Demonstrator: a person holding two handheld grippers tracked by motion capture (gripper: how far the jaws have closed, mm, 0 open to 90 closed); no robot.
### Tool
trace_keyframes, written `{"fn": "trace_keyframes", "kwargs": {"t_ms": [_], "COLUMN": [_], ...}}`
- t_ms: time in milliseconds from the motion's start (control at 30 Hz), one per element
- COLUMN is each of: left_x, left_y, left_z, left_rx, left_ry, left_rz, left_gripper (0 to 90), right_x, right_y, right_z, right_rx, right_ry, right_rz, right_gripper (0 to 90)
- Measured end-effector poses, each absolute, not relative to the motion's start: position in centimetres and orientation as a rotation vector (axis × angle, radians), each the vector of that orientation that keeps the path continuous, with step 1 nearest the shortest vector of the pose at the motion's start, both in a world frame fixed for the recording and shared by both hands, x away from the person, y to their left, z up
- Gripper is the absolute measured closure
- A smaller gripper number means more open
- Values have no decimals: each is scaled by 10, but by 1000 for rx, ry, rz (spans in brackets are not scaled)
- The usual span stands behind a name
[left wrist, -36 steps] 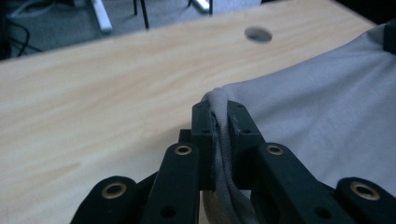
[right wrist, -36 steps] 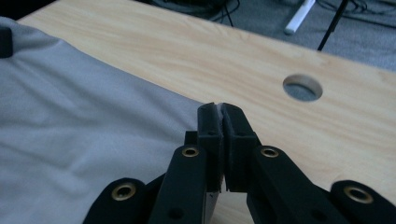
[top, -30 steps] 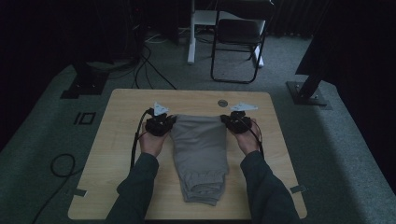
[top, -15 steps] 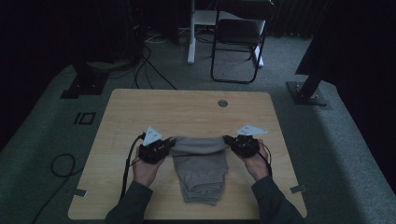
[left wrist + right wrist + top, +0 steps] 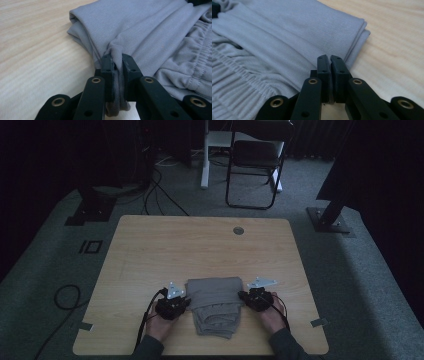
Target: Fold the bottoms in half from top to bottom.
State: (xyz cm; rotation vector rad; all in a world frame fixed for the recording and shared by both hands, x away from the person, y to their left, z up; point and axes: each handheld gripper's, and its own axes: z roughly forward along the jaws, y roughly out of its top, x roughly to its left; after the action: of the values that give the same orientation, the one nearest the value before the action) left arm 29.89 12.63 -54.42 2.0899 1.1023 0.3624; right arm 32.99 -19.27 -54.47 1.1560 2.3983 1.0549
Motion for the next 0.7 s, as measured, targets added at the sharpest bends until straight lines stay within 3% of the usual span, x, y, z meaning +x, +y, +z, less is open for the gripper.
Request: {"fn": "trace_keyframes", "kwargs": {"t_ms": [467, 700], "left_x": [347, 377], "left_y": [122, 122], "left_z": [-547, -551], "left_rx": [2062, 1967], "left_ry": [1174, 1258], "left_rz": [504, 532], "left_gripper": [820, 824], "right_x": [374, 401], "right_y": [-179, -172], "right_z": [-546, -548], "right_rx": [1178, 1235], "right_ry": [2323, 2266], "right_rz": [1013, 1029], "right_gripper": [868, 870]}}
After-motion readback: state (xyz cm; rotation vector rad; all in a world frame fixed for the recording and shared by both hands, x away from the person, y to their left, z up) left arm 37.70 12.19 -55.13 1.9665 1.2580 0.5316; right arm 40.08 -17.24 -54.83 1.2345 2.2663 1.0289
